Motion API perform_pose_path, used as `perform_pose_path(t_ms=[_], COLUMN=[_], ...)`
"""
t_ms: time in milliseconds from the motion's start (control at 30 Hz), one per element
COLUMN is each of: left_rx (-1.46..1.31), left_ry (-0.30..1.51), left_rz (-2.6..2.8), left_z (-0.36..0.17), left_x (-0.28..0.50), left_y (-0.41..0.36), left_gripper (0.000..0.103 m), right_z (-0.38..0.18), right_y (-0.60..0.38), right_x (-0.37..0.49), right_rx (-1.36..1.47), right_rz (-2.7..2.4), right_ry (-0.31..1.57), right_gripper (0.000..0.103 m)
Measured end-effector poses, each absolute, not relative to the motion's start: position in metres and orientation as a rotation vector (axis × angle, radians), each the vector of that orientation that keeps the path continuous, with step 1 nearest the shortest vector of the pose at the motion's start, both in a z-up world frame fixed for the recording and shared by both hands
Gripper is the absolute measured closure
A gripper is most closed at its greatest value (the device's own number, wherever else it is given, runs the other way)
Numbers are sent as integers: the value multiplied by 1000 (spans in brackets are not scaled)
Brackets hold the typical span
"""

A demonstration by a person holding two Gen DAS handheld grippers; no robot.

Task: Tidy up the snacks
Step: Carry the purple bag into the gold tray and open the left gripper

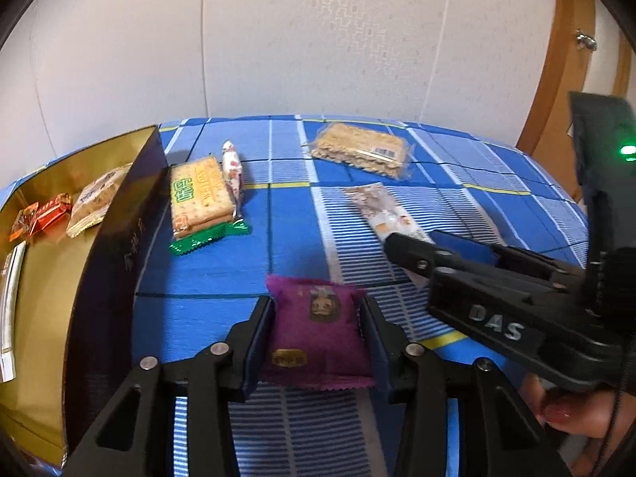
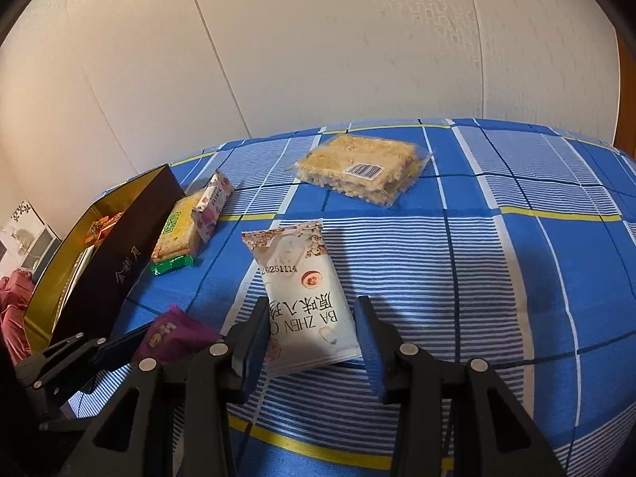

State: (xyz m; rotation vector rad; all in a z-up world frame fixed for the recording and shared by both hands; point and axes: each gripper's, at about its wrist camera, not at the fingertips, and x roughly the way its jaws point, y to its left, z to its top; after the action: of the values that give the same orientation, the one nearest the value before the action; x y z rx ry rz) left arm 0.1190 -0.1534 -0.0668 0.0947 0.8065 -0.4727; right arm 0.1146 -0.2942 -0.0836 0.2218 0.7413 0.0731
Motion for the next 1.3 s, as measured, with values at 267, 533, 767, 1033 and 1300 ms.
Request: perform_pose_path(t_ms=[267, 533, 767, 1033, 1300], left_rx=[130, 183, 201, 142, 83], left_ry=[765, 789, 801, 787, 733], left_rz=[-516, -498, -512, -565, -569], left_z=[-51, -70, -77, -60, -28], left_x=[105, 99, 92, 86, 90], left_y=[-153, -146, -147, -143, -130], left_gripper=[60, 60, 60, 63, 63], right_z=[-84, -84, -84, -84, -84], right_y=[-297, -298, -298, -298, -299], right_x=[114, 113, 113, 113, 112], right_rx=[251, 263, 261, 268, 266], right_rz=[84, 84, 85, 88, 90], right_ry=[737, 736, 735, 735, 735], right_gripper=[60, 60, 60, 60, 60])
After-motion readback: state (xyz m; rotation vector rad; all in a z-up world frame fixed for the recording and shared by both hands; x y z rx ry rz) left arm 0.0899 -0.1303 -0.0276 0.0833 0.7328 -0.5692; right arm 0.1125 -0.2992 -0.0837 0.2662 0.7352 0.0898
